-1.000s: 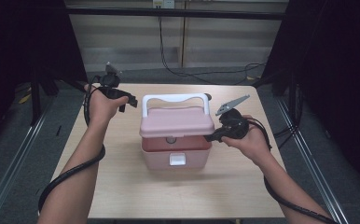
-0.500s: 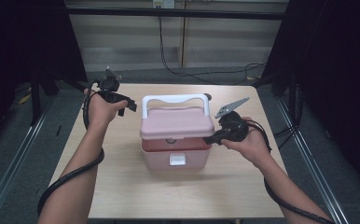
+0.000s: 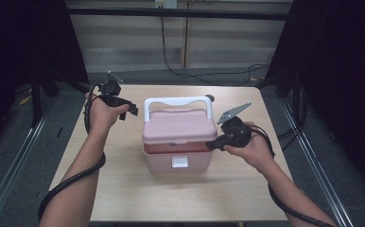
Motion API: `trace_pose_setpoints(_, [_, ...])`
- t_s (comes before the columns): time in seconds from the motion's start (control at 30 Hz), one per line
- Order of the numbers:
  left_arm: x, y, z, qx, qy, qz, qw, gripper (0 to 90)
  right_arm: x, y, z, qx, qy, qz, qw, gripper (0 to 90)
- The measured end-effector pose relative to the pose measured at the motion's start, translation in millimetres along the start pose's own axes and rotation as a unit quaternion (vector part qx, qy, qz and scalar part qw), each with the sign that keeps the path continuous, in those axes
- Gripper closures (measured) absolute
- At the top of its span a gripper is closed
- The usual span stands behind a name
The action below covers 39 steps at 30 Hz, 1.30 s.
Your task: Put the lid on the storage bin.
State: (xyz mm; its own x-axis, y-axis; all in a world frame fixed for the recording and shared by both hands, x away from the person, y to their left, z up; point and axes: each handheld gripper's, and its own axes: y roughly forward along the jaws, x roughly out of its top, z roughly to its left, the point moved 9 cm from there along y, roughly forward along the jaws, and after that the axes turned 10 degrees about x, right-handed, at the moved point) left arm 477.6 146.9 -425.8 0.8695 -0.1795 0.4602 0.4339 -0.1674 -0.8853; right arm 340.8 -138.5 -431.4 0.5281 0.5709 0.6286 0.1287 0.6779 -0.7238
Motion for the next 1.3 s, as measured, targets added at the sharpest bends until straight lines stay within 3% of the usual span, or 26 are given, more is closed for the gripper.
trace_pose_setpoints(0.43, [-5.6, 3.7, 0.4, -0.001, 0.002, 0.003, 1.0, 24.6, -8.7, 1.5, 5.6, 0.004, -0.002, -0.002, 1.0, 77.6])
trace_pose_setpoints(0.7, [-10.5, 3.7, 2.5, 0.003, 0.002, 0.0, 1.0, 23.5, -14.6, -5.3, 5.0, 0.008, 0.01, -0.025, 0.9996, 71.4])
trace_pose_setpoints(0.93, [-17.9, 5.4, 12.3, 0.005, -0.003, -0.004, 1.0, 21.8, -31.7, -5.5, 1.0, -0.013, 0.01, -0.003, 0.9999, 55.7])
trace_pose_setpoints(1.3, [-36.9, 12.0, 28.5, 0.002, -0.009, -0.009, 0.9999, 20.9, -63.7, 11.5, -1.7, -0.018, 0.025, -0.008, 0.9995, 37.9])
